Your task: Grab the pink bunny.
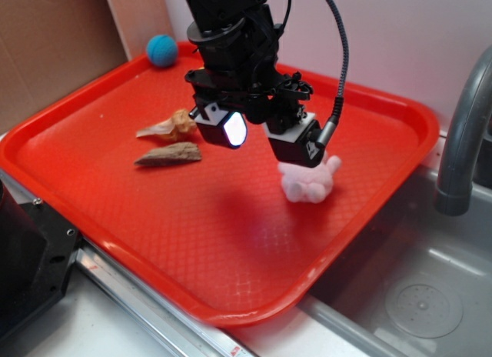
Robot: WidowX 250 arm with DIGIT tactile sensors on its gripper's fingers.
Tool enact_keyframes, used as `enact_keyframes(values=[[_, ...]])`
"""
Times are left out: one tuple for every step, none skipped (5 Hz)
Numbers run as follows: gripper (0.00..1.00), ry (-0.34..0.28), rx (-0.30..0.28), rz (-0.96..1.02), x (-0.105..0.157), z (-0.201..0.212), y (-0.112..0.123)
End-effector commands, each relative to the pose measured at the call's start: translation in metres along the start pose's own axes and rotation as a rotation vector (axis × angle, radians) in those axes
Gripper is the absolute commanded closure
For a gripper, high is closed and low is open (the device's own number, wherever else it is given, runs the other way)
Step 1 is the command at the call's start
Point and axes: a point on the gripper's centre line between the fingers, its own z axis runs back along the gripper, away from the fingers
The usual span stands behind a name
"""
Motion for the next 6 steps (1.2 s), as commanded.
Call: enact_keyframes(values=[[0.00, -0.013, 0.043, 0.117, 0.028, -0.036, -0.013], [0.00, 0.022, 0.091, 0.116, 0.028, -0.057, -0.018], [1.00, 0.029, 0.112, 0.117, 0.023, -0.057, -0.017], [1.00, 0.027, 0.130, 0.119, 0.024, -0.045, -0.006], [1.00, 0.002, 0.086, 0.123, 0.023, -0.003, 0.014], [1.00, 0.046, 0.078, 0.132, 0.017, 0.051, 0.040]])
